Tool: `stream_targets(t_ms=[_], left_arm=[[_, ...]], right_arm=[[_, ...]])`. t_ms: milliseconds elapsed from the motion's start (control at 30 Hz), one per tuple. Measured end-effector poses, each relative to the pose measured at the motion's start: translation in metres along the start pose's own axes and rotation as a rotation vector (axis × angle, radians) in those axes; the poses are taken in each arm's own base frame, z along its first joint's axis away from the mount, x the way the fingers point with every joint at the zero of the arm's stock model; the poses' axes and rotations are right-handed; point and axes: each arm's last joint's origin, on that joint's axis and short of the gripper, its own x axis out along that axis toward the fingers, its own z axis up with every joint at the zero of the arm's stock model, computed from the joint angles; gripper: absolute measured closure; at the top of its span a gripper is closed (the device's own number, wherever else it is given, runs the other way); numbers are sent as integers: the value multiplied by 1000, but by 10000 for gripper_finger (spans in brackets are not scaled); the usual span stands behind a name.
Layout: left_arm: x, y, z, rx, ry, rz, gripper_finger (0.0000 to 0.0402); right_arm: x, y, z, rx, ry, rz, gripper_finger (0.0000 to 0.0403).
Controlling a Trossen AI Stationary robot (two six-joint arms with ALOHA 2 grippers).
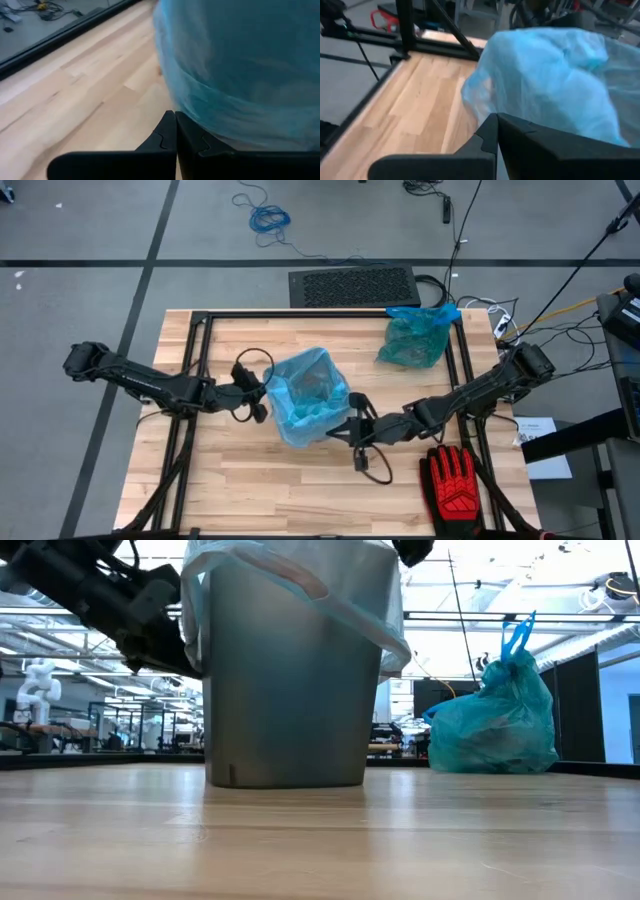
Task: Place trash/remove bag and relplace
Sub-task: Insert the blue trash bag into the black trash bin
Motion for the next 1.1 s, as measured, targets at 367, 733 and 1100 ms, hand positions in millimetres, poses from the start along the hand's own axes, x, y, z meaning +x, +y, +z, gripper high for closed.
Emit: stream_targets(t_ms=[367, 733, 1100], left_arm=[[-30, -51, 18, 4, -128, -312, 401], [-33, -42, -14, 31, 54, -103, 401], [-61, -89, 17, 86, -249, -392, 401]], right_arm=[[-19, -7, 16, -17, -59, 3, 403], [-19, -7, 16, -17, -58, 24, 403], [-19, -7, 17, -14, -59, 26, 403]])
